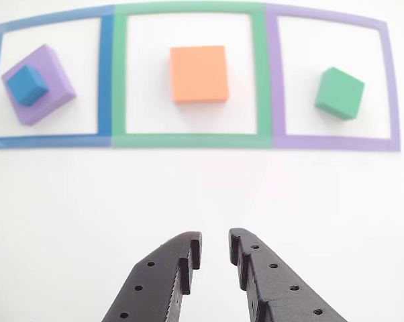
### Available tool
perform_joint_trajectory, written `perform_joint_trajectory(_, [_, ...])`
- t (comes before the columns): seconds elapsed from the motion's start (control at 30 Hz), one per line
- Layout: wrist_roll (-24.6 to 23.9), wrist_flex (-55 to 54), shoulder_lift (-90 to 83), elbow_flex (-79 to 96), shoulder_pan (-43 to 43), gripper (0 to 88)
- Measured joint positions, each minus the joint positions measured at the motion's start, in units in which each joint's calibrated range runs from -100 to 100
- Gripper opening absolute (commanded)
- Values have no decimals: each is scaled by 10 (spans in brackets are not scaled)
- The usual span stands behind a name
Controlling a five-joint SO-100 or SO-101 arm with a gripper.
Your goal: Tower of hanoi
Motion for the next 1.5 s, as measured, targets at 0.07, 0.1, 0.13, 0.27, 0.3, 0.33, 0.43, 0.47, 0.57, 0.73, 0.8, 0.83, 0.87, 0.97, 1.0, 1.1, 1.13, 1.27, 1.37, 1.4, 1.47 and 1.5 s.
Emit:
perform_joint_trajectory(0.07, [0,10,-11,0,-19,1])
perform_joint_trajectory(0.1, [0,13,-16,0,-25,2])
perform_joint_trajectory(0.13, [-4,15,-19,0,-36,4])
perform_joint_trajectory(0.27, [0,17,-28,-1,-84,12])
perform_joint_trajectory(0.3, [0,17,-30,-1,-91,18])
perform_joint_trajectory(0.33, [0,17,-32,0,-96,27])
perform_joint_trajectory(0.43, [-4,13,-43,17,-127,92])
perform_joint_trajectory(0.47, [0,6,-46,26,-132,117])
perform_joint_trajectory(0.57, [-4,-28,-66,69,-137,181])
perform_joint_trajectory(0.73, [0,-160,-117,204,-149,237])
perform_joint_trajectory(0.8, [0,-226,-134,265,-147,251])
perform_joint_trajectory(0.83, [0,-255,-142,296,-147,257])
perform_joint_trajectory(0.87, [0,-287,-148,326,-147,265])
perform_joint_trajectory(0.97, [0,-404,-154,419,-142,280])
perform_joint_trajectory(1.0, [0,-446,-154,449,-139,282])
perform_joint_trajectory(1.1, [0,-586,-144,531,-134,288])
perform_joint_trajectory(1.13, [0,-632,-136,554,-133,288])
perform_joint_trajectory(1.27, [-2,-821,-68,629,-133,292])
perform_joint_trajectory(1.37, [-4,-973,7,661,-140,293])
perform_joint_trajectory(1.4, [-4,-1018,34,663,-145,293])
perform_joint_trajectory(1.47, [-4,-1099,88,669,-151,293])
perform_joint_trajectory(1.5, [-4,-1130,111,669,-156,293])
